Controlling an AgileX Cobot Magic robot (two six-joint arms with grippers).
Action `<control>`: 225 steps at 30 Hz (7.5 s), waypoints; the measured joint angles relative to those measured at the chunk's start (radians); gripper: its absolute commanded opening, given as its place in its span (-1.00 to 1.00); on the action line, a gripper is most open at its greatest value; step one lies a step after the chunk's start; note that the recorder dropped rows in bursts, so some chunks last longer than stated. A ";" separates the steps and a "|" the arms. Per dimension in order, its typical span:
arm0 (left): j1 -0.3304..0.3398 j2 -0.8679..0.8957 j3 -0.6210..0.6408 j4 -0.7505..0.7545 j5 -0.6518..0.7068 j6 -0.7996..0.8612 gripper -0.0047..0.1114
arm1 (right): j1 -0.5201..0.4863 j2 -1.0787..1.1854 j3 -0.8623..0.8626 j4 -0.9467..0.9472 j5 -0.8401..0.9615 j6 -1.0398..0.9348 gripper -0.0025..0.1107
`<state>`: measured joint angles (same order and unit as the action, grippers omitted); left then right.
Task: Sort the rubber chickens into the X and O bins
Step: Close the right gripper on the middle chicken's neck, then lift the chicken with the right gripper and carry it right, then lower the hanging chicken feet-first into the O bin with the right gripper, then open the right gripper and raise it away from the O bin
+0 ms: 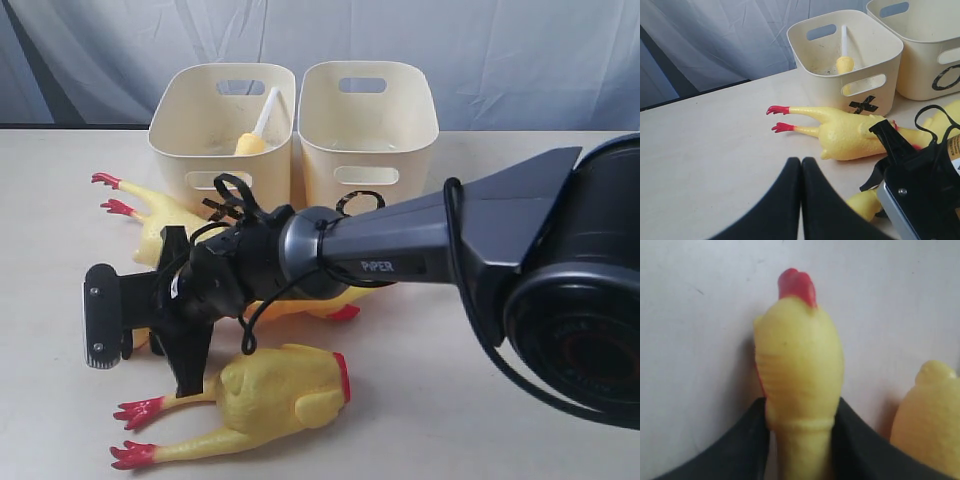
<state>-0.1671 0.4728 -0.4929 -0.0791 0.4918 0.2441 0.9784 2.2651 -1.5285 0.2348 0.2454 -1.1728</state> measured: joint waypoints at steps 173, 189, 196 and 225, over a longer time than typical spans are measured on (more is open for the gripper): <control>0.000 0.000 0.000 -0.046 0.010 0.002 -0.92 | -0.773 0.031 -0.319 -0.467 -0.899 2.002 -0.97; 0.000 0.000 0.000 -0.046 0.012 0.002 -0.92 | -0.738 0.069 -0.323 -0.502 -0.688 2.002 -0.97; 0.000 0.000 0.000 -0.047 0.012 0.002 -0.92 | -0.736 0.069 -0.323 -0.502 -0.610 2.002 -0.97; 0.000 0.000 0.000 -0.049 0.012 0.002 -0.92 | -0.736 0.069 -0.325 -0.542 -0.536 2.007 -0.21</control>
<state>-0.1671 0.4728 -0.4929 -0.1285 0.5042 0.2461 0.2425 2.3341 -1.8532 -0.3068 -0.2901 0.8341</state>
